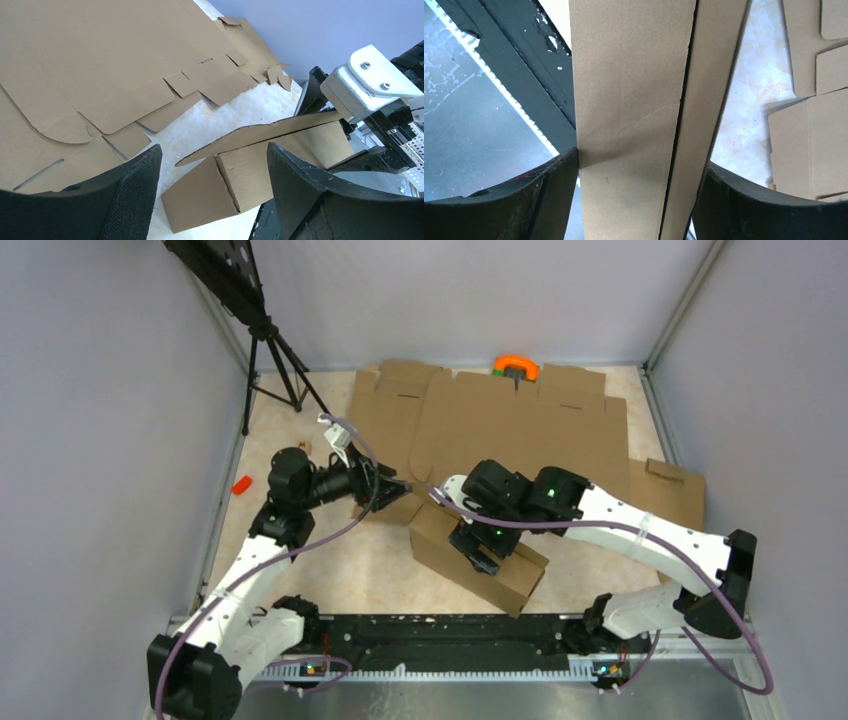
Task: Fold the paper box
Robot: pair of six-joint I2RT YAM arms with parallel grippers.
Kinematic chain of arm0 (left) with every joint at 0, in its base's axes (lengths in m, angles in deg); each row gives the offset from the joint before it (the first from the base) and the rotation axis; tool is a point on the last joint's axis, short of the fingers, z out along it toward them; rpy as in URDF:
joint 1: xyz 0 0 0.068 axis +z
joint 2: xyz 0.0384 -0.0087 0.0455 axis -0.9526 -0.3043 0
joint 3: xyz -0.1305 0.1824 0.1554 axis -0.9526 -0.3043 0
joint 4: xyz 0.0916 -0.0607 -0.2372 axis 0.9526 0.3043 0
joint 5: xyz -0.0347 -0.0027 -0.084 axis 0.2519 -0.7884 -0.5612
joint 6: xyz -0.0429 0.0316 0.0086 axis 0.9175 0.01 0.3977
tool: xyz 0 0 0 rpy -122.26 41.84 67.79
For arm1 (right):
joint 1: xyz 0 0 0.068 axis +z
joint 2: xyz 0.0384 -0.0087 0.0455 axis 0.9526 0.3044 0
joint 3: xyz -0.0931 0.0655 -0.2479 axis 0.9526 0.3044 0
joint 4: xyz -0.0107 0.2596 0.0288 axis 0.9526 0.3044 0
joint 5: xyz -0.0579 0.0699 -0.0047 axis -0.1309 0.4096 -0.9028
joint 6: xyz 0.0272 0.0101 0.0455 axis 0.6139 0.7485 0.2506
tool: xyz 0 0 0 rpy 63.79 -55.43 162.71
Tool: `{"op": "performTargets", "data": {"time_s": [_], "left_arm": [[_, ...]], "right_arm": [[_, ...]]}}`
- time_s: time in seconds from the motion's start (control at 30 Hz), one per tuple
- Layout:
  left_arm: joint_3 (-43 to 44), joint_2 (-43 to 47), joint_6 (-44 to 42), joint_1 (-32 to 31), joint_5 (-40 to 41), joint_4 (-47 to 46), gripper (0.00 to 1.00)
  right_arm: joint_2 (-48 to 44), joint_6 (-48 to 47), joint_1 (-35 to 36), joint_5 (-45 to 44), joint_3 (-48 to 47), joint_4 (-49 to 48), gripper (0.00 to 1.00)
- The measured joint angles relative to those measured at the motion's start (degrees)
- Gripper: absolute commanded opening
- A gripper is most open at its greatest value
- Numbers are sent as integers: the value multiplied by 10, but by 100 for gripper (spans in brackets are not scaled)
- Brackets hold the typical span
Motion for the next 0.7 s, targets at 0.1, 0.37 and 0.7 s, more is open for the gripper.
{"op": "performTargets", "data": {"time_s": [0.1,0.37,0.7], "left_arm": [[0,0,-3,-3,0,1,78],[0,-8,-7,-13,-1,4,78],[22,-41,-10,-54,-9,63,62]], "right_arm": [[3,0,0,1,-5,7,71],[12,0,0,8,-11,12,70],[15,0,0,10,-14,13,61]]}}
